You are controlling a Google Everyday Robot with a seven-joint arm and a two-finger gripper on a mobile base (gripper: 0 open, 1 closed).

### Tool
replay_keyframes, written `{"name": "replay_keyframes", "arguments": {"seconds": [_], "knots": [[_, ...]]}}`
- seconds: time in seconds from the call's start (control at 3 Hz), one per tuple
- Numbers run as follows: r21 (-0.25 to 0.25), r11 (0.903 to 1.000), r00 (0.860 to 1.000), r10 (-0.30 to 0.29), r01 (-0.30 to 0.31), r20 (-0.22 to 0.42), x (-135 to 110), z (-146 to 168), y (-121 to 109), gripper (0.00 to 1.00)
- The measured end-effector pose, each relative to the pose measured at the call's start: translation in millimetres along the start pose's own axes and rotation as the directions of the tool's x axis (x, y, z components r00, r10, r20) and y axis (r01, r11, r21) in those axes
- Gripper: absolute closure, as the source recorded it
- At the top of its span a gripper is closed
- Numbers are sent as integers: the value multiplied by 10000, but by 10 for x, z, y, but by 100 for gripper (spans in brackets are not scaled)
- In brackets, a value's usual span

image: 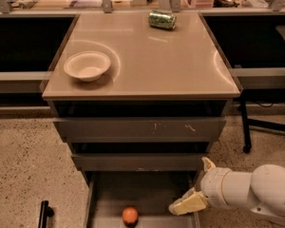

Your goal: Pick orange from bottom drawer and place on counter

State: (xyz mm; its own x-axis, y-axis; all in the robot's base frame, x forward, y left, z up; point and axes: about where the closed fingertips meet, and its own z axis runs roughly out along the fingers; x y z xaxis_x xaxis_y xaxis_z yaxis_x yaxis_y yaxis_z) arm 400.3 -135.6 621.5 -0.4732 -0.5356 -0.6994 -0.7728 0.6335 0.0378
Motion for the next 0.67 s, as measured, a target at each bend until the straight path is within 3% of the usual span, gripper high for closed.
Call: {"name": "replay_keyframes", "arguments": {"seconds": [0.33, 0.67], "knots": [[322, 9990, 9958, 285, -314, 874, 106, 360, -146, 0], [-112, 9969, 9921, 780, -773, 982, 305, 612, -73, 0]]}}
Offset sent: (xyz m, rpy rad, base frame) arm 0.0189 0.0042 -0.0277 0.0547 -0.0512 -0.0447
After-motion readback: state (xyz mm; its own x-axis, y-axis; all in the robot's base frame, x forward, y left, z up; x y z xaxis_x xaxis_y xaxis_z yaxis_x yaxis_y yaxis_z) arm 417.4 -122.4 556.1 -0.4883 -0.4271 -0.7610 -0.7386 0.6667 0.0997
